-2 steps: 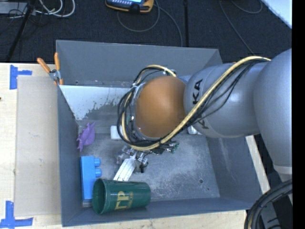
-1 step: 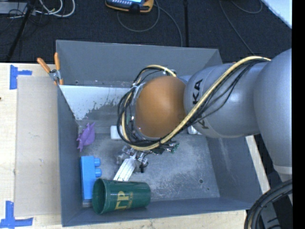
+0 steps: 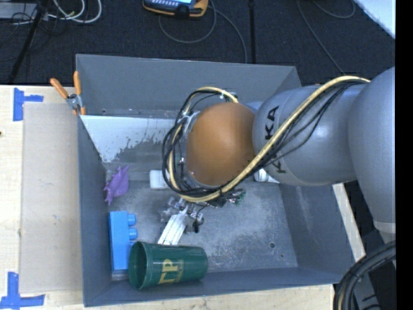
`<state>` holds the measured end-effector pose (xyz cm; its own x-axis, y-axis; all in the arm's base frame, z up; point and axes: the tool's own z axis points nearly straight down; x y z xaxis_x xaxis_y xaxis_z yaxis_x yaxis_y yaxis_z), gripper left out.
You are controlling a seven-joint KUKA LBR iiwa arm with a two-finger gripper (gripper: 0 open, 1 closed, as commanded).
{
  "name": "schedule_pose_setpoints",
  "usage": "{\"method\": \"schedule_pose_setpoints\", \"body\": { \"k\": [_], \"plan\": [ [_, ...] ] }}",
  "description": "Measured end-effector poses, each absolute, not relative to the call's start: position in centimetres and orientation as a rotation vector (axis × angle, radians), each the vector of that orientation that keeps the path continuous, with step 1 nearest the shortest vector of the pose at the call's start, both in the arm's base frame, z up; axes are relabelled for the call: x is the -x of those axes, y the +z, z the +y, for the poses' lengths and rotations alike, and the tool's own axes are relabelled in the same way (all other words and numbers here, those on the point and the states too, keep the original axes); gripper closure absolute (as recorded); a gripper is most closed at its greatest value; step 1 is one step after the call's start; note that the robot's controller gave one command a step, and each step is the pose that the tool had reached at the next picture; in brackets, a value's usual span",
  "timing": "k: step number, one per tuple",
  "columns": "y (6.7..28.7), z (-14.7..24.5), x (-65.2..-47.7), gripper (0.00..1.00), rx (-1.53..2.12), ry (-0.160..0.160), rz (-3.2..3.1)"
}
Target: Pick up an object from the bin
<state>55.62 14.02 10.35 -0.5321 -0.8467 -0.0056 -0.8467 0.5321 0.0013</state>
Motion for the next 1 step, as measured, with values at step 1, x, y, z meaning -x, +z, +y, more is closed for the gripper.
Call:
{"method": "schedule_pose_setpoints", "body": {
  "k": [1],
  "plan": [
    [20.94, 14.04, -56.4, 1.0, 1.552, 0.009, 2.73]
  ]
}}
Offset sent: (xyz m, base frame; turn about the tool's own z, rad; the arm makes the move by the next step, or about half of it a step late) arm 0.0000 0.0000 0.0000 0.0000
